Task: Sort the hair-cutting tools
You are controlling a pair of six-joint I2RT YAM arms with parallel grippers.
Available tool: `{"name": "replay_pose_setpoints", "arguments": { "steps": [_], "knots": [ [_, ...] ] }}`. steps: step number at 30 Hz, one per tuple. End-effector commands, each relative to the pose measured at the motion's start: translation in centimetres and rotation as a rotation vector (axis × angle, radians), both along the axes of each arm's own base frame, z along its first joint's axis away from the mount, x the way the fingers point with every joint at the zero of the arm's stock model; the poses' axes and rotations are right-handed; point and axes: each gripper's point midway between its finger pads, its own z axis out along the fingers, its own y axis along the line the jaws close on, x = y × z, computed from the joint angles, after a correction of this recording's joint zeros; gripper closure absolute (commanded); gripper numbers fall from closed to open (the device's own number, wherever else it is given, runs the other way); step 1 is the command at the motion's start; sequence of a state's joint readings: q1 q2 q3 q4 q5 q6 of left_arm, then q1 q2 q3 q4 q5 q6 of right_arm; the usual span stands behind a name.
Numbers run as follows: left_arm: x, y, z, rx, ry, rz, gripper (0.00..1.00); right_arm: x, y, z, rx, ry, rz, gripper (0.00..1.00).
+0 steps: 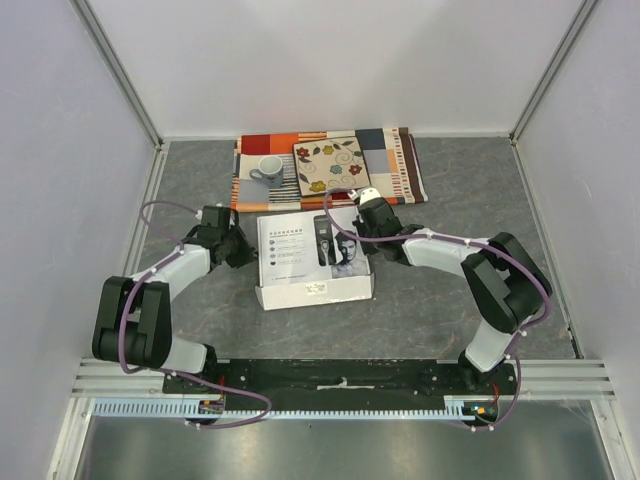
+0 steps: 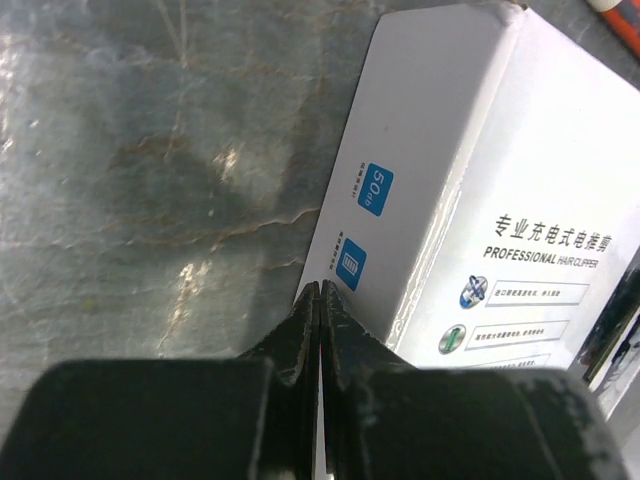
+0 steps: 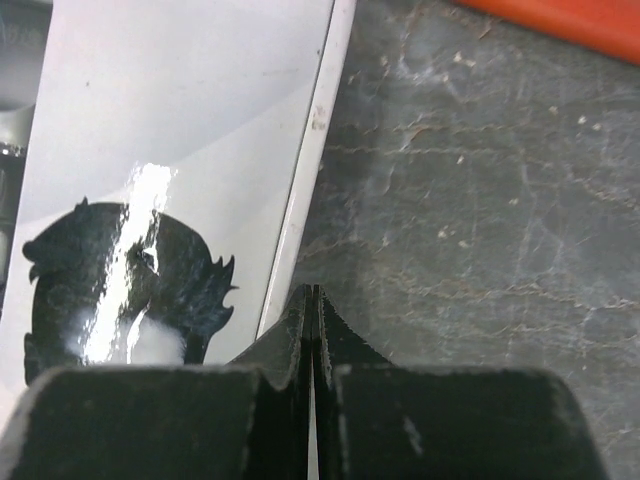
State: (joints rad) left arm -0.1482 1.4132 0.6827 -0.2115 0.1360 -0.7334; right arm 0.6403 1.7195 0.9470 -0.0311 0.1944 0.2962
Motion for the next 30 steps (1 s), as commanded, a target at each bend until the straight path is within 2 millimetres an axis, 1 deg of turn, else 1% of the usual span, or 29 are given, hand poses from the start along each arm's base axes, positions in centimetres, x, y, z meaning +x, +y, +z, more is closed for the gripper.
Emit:
{"name": "replay_pose_setpoints", "arguments": {
  "steps": [1, 3, 5, 6, 8, 9, 12, 14, 15, 16, 17, 18, 19, 20, 21, 22, 23, 24, 25, 26, 27, 28, 29, 30],
  "knots": [
    [3.3, -4.0, 3.9, -0.121, -0.138, -0.137, 0.98, 2.5, 2.3, 2.5, 0.082, -0.056, 0.018, 1.0],
    [3.8, -4.2, 3.7, -0.119, -0.135, -0.14, 0.98, 3.1, 2.2, 2.7, 0.083, -0.061, 0.014, 1.0],
    [4.5, -4.5, 4.1, -0.126, -0.148, -0.149, 0.98, 3.7, 2.2, 2.5, 0.083, -0.059, 0.007, 1.0],
    [5.0, -4.7, 4.5, -0.13, -0.161, -0.153, 0.98, 4.1, 2.4, 2.8, 0.087, -0.066, 0.009, 1.0],
    [5.3, -4.8, 4.5, -0.128, -0.165, -0.155, 0.98, 4.0, 2.1, 2.3, 0.072, -0.042, 0.005, 1.0],
    [5.6, -4.8, 4.9, -0.123, -0.177, -0.155, 0.98, 4.0, 2.1, 2.4, 0.071, -0.045, 0.002, 1.0],
    [6.2, -4.3, 5.7, -0.088, -0.196, -0.149, 0.98, 4.3, 1.9, 3.0, 0.069, -0.061, -0.007, 1.0],
    [6.0, -3.7, 6.1, -0.056, -0.184, -0.144, 0.98, 4.6, 1.0, 3.7, 0.053, -0.079, -0.034, 1.0],
    [6.4, -3.2, 6.7, -0.027, -0.189, -0.127, 0.98, 4.6, 0.7, 3.9, 0.044, -0.083, -0.043, 1.0],
    [5.4, -2.7, 6.1, 0.004, -0.13, -0.123, 0.98, 4.9, -0.1, 4.8, 0.03, -0.108, -0.074, 0.97],
    [5.1, -2.2, 6.4, 0.026, -0.121, -0.113, 0.98, 4.6, -0.8, 4.8, 0.009, -0.101, -0.088, 0.92],
    [5.2, -1.5, 6.8, 0.064, -0.12, -0.093, 0.98, 4.5, -1.4, 5.1, -0.003, -0.108, -0.104, 0.81],
    [4.0, -0.8, 6.3, 0.095, -0.073, -0.085, 0.98, 4.4, -2.1, 6.1, -0.008, -0.128, -0.127, 0.74],
    [3.6, -0.3, 7.0, 0.11, -0.085, -0.073, 0.98, 3.9, -3.4, 5.9, -0.044, -0.129, -0.16, 0.68],
    [2.9, 0.3, 6.7, 0.138, -0.071, -0.061, 0.97, 3.7, -4.1, 6.2, -0.058, -0.139, -0.182, 0.59],
    [2.4, 0.7, 6.7, 0.15, -0.065, -0.051, 0.95, 3.4, -4.7, 7.2, -0.057, -0.16, -0.2, 0.56],
    [1.6, 1.0, 7.0, 0.159, -0.066, -0.043, 0.93, 2.7, -5.7, 6.9, -0.083, -0.154, -0.222, 0.55],
    [0.8, 1.2, 6.4, 0.161, -0.047, -0.043, 0.9, 2.3, -6.0, 7.1, -0.083, -0.155, -0.229, 0.52],
    [0.4, 1.7, 6.4, 0.182, -0.048, -0.028, 0.89, 2.0, -6.2, 7.8, -0.071, -0.168, -0.236, 0.51],
    [-0.4, 2.0, 5.8, 0.189, -0.027, -0.024, 0.88, 1.3, -6.7, 7.2, -0.085, -0.147, -0.239, 0.5],
    [-0.7, 2.1, 6.1, 0.193, -0.038, -0.021, 0.85, 1.0, -7.0, 7.2, -0.082, -0.143, -0.251, 0.5],
    [-1.0, 2.3, 6.0, 0.197, -0.033, -0.019, 0.85, 0.7, -7.2, 7.6, -0.075, -0.146, -0.259, 0.49],
    [-1.6, 2.4, 5.7, 0.203, -0.015, -0.017, 0.84, 0.1, -7.7, 7.0, -0.089, -0.13, -0.265, 0.49],
    [-1.7, 2.6, 5.9, 0.209, -0.02, -0.012, 0.84, -0.2, -8.0, 6.9, -0.09, -0.13, -0.281, 0.48]
  ]
}}
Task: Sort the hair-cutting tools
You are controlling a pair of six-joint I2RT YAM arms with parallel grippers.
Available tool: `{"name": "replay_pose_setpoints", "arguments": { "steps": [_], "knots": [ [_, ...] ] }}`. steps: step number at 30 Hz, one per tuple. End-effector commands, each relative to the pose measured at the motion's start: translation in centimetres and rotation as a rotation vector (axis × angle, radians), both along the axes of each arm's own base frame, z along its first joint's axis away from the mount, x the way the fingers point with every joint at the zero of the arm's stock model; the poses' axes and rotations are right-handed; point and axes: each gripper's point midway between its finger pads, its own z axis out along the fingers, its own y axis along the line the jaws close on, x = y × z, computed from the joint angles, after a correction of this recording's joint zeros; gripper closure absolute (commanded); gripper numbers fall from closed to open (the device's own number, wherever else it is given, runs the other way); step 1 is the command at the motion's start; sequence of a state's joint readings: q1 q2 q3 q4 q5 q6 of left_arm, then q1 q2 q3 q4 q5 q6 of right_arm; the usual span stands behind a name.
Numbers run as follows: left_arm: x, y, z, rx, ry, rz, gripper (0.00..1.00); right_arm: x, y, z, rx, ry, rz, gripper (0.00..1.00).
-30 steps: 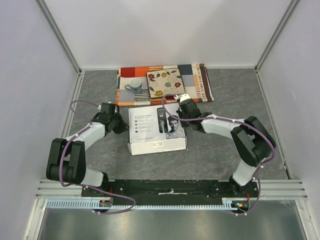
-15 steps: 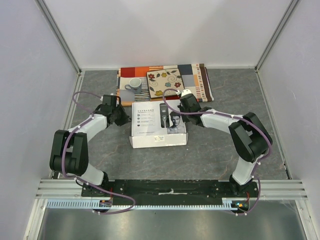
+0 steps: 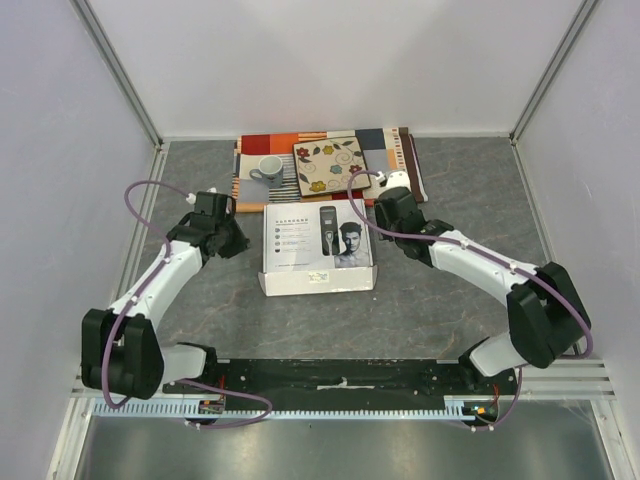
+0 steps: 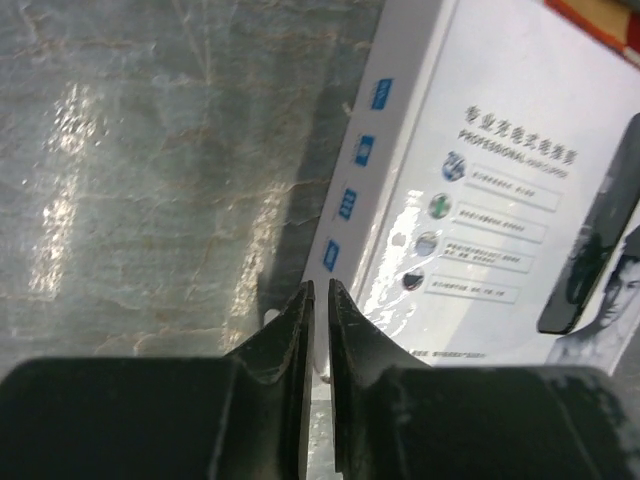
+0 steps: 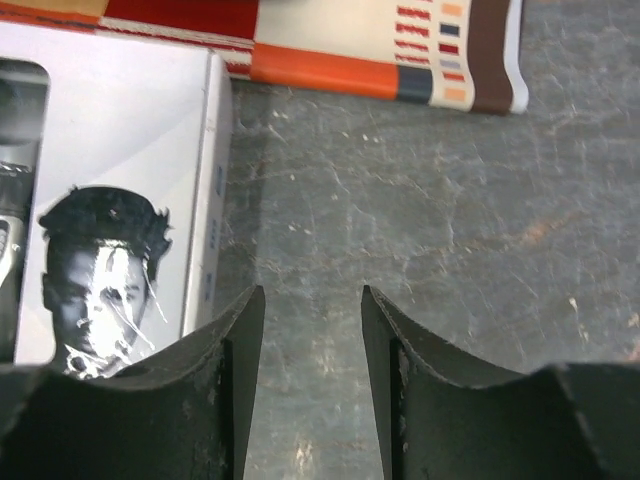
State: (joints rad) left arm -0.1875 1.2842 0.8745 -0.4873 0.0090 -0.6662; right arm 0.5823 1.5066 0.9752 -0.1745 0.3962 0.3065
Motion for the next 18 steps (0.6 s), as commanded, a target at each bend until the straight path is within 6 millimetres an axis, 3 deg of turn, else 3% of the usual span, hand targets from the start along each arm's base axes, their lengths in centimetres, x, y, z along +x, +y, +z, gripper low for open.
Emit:
{"name": "replay_pose_setpoints", "arguments": {
  "steps": [1, 5, 11, 18],
  "knots": [
    [-2.3, 1.7, -1.0, 0.081, 0.05, 0.015, 0.82, -2.3, -2.5, -1.2, -0.035, 0.035, -0.077, 0.48],
    [-3.0, 2.2, -1.8, 0.102, 0.072, 0.029, 0.77, -3.0, -3.1, -1.8, -0.034, 0.041, -0.094, 0.4],
    [-2.8, 1.3, -3.2, 0.068, 0.086, 0.001, 0.68, -3.3, -2.8, -3.7, -0.011, 0.093, -0.085, 0.32],
    [-2.7, 0.8, -4.5, 0.047, 0.105, -0.013, 0.6, -3.2, -2.8, -5.6, 0.035, 0.129, -0.082, 0.28]
  ]
}}
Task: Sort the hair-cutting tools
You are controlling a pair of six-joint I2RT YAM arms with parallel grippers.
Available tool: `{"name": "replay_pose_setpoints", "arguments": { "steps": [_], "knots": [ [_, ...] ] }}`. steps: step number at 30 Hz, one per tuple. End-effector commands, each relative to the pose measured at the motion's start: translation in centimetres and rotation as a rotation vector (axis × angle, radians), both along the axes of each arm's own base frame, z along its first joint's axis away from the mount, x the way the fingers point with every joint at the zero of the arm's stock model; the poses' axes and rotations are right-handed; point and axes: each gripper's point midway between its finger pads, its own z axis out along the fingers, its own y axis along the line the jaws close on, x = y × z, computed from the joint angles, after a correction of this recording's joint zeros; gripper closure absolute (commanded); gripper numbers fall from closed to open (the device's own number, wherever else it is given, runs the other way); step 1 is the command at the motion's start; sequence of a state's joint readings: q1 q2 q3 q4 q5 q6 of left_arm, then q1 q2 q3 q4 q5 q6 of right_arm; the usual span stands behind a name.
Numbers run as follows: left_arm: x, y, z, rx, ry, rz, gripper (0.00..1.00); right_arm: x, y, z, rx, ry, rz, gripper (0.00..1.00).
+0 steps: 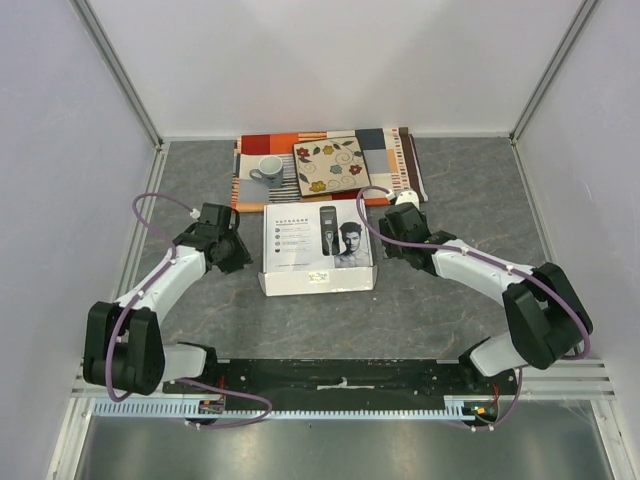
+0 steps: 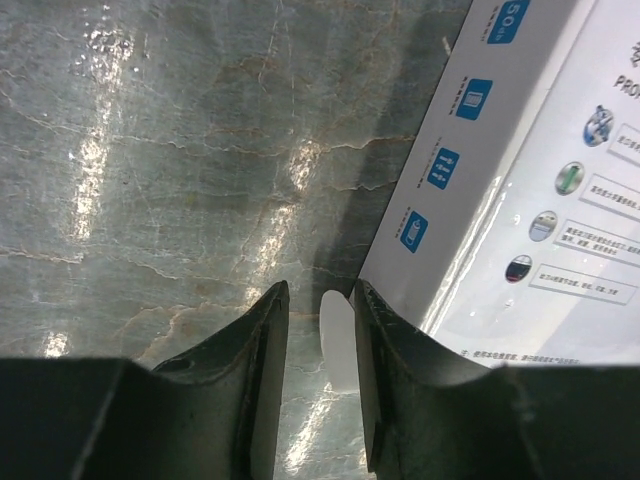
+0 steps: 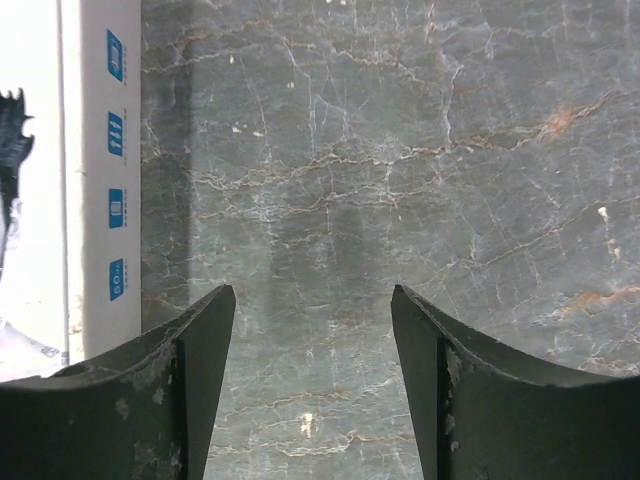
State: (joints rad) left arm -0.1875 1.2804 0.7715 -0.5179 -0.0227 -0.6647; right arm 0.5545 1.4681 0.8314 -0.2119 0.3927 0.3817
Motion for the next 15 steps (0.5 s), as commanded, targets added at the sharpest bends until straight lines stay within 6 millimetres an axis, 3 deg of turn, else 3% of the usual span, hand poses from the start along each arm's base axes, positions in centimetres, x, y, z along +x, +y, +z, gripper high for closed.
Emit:
{"name": "replay_pose_setpoints", "arguments": {
  "steps": [1, 15],
  "knots": [
    [0.4, -0.8, -0.6, -0.024, -0.008, -0.042, 0.6, 0.3, 0.3, -1.2, 0.054, 0.011, -0.012, 0.28],
    [0.0, -1.6, -1.8, -0.056, 0.021, -0.063, 0.5, 0.0, 1.0, -3.3, 0.083, 0.042, 0.012, 0.28]
  ]
}}
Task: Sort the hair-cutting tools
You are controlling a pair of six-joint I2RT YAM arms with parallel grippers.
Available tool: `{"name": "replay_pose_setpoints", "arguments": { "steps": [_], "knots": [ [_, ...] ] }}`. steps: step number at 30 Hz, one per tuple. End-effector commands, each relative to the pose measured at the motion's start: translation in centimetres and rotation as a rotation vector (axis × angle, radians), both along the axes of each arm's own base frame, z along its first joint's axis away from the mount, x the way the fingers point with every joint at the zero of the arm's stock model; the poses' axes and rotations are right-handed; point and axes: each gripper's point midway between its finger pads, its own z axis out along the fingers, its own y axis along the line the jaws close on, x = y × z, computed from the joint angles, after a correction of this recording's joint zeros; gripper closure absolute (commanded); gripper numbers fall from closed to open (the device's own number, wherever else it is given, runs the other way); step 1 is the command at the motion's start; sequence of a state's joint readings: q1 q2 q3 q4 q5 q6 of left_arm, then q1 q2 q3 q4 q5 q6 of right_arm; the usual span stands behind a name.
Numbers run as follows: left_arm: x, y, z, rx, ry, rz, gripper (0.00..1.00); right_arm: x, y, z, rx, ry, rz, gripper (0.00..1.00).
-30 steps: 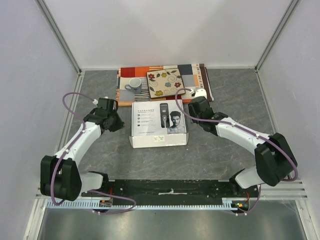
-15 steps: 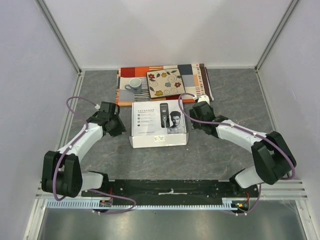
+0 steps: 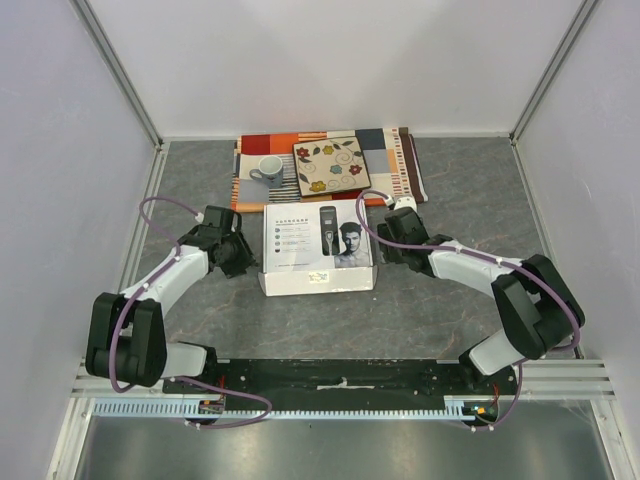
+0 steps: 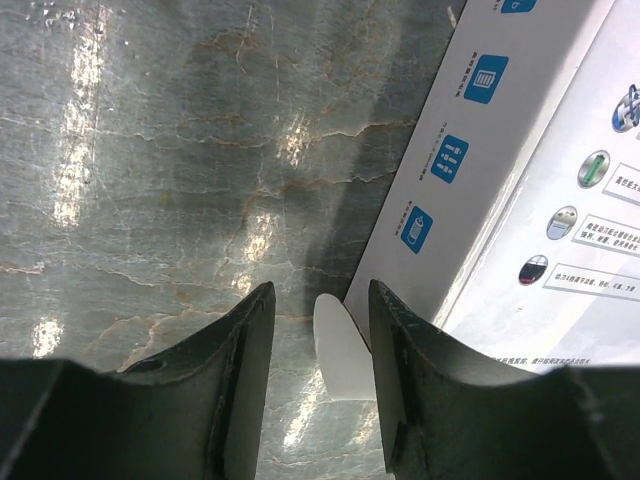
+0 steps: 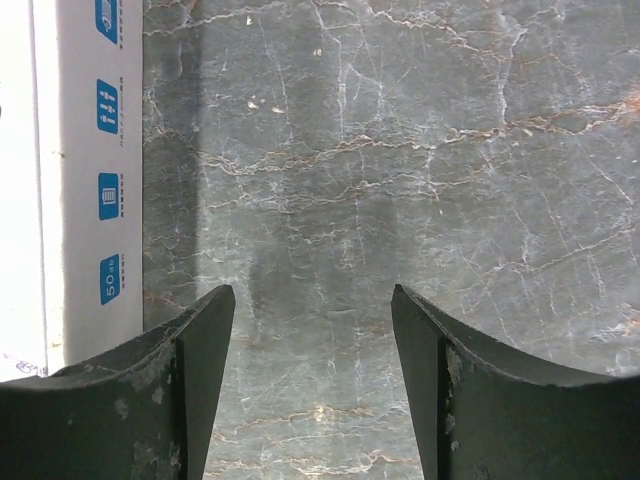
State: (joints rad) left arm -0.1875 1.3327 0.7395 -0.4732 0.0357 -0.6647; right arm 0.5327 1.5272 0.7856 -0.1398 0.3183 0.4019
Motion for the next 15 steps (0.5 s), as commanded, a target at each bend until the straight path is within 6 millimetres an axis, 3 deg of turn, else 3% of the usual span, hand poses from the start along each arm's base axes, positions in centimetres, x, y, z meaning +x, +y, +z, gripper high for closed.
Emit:
{"name": "replay_pose_setpoints", "arguments": {
  "steps": [1, 15],
  "knots": [
    [0.4, -0.6, 0.0, -0.013, -0.025, -0.034, 0.5, 0.4, 0.7, -0.4, 0.045, -0.018, -0.001, 0.28],
    [-0.4, -1.4, -0.7, -0.017, -0.004, -0.063, 0.51, -0.1, 2.6, -0.4, 0.139, -0.017, 0.075, 0.31]
  ]
}}
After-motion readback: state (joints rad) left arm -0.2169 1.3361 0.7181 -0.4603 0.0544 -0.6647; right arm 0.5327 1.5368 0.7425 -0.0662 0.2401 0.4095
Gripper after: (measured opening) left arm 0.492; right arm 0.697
